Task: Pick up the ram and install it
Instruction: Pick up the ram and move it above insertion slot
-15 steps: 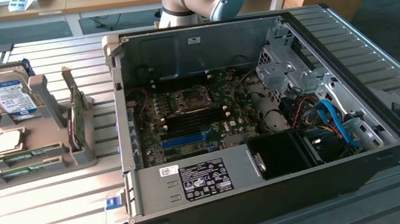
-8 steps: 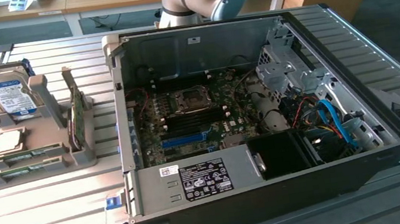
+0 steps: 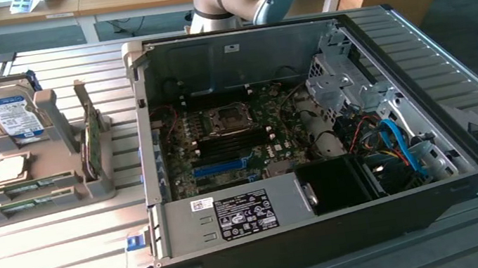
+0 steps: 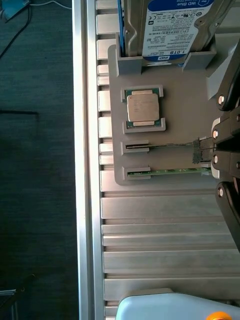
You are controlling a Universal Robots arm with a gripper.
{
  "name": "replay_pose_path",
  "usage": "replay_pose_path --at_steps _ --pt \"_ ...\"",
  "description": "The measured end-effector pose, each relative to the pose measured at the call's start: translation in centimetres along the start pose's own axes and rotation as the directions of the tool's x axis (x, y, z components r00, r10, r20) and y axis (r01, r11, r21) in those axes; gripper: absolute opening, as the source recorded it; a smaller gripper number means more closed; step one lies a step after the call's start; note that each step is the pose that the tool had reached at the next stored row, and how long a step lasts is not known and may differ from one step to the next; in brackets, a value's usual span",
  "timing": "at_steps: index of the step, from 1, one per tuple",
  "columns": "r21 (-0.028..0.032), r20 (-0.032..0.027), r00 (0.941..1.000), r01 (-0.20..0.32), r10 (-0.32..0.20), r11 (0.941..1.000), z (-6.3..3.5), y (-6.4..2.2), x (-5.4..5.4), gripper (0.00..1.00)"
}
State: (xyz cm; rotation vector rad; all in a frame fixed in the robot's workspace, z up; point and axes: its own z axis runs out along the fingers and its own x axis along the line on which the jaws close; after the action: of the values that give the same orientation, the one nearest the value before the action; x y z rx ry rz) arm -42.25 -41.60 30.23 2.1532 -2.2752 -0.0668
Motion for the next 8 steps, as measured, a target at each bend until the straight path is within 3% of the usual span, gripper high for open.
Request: replay_pose_path --at_steps 8 --pt "0.0001 0.0001 1.0 0.0 0.0 1.0 0.0 0.0 0.01 0.11"
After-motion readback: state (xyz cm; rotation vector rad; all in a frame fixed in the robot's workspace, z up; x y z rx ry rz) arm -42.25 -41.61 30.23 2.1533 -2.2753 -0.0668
